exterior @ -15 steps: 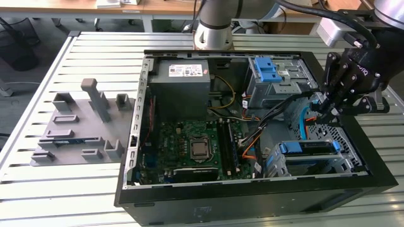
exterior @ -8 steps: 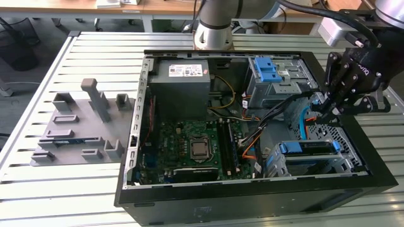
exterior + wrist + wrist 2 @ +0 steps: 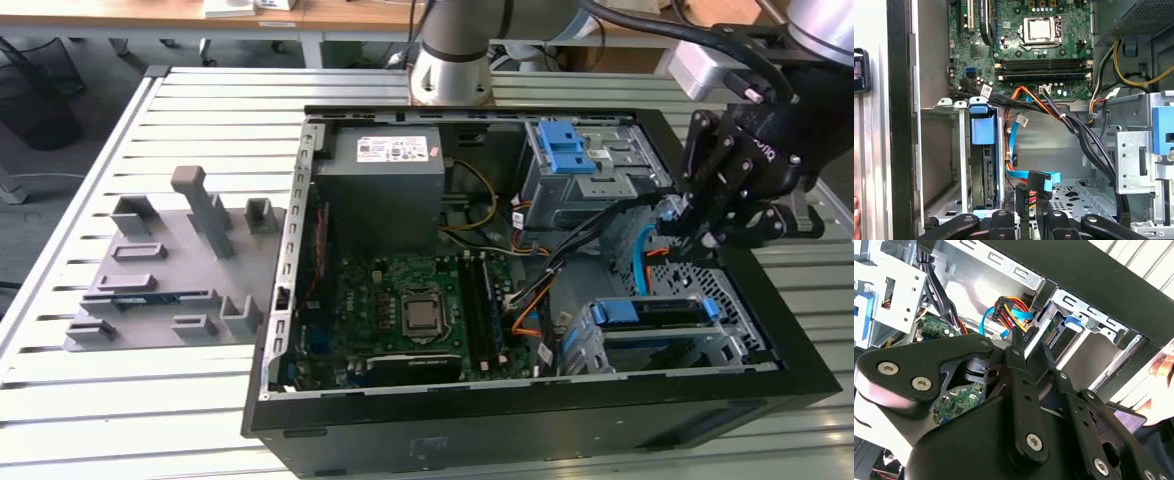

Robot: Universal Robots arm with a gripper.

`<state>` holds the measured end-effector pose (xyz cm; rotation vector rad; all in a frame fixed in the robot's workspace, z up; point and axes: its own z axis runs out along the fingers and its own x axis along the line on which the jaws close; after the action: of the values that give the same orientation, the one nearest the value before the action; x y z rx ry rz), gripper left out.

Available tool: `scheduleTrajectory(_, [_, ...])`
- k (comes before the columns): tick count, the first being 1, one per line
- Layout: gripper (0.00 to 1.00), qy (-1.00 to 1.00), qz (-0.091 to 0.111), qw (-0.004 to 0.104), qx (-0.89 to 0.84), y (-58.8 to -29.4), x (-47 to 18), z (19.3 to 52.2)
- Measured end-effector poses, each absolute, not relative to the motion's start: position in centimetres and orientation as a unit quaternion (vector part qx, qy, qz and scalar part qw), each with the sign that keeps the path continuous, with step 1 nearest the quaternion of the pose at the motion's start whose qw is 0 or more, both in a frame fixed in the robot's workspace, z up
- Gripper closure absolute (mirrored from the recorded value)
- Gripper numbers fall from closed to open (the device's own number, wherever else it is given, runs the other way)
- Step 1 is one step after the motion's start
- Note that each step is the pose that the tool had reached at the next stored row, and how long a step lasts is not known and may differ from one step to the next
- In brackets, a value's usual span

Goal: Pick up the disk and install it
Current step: 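Insert the first disk wire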

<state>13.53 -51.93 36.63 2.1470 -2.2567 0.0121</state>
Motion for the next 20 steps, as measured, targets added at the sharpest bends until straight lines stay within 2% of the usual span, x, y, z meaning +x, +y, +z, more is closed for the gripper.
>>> scheduleTrajectory(13, [0.7, -0.725, 0.021, 0.03, 0.688, -51.83, 13.53, 35.83])
scheduleTrajectory(14, [0.77, -0.725, 0.022, 0.03, 0.688, -51.83, 13.54, 35.83])
scheduleTrajectory(15, [0.77, -0.725, 0.022, 0.03, 0.688, -51.82, 13.54, 35.82])
scheduleTrajectory(16, [0.83, -0.725, 0.022, 0.03, 0.688, -51.82, 13.54, 35.8])
scheduleTrajectory(18, [0.84, -0.726, 0.016, 0.025, 0.687, -51.82, 13.56, 35.75])
scheduleTrajectory(20, [0.84, -0.727, 0.005, 0.015, 0.686, -51.82, 13.56, 35.72])
